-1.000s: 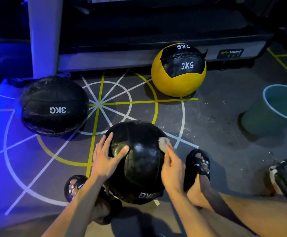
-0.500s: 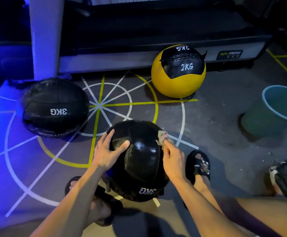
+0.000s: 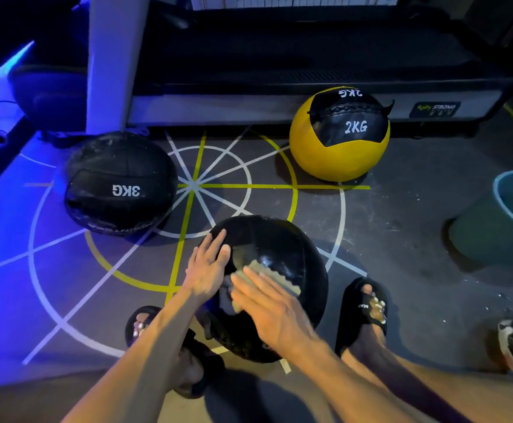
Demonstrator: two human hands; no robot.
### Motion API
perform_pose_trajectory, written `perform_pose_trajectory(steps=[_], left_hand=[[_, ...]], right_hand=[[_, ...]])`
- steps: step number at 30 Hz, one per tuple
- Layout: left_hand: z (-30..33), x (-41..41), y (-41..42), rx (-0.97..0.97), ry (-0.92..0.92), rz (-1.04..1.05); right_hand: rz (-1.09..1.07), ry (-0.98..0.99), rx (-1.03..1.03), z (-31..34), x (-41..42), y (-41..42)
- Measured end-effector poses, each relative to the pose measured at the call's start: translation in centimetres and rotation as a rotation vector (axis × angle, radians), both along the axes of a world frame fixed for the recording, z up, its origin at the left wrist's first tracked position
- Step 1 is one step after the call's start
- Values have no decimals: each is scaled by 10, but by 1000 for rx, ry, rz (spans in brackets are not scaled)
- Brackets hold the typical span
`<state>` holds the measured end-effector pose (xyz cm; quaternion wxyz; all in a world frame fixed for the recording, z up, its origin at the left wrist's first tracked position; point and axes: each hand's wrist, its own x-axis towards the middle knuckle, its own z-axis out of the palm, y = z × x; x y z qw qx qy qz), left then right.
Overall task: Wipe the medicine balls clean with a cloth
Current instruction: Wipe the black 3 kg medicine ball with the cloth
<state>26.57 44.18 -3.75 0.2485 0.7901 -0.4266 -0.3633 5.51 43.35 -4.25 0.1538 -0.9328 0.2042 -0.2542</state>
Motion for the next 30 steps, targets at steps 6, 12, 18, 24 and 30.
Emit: perform_pose_trajectory(steps=[6, 12, 18, 24, 30], left_hand=[[8, -2, 6, -76, -12, -91], [-1, 24, 0, -51, 304, 36], [-13, 27, 6, -29, 441, 61], [12, 25, -2, 31, 385, 41], [14, 19, 9, -68, 314, 86]], right_hand=[[-335, 115, 340, 41, 38, -96], [-57, -31, 198, 23, 27, -33], [260, -17, -33, 8, -10, -9], [-357, -147, 451, 25, -1, -78], [-401, -194, 310, 11, 17, -4]])
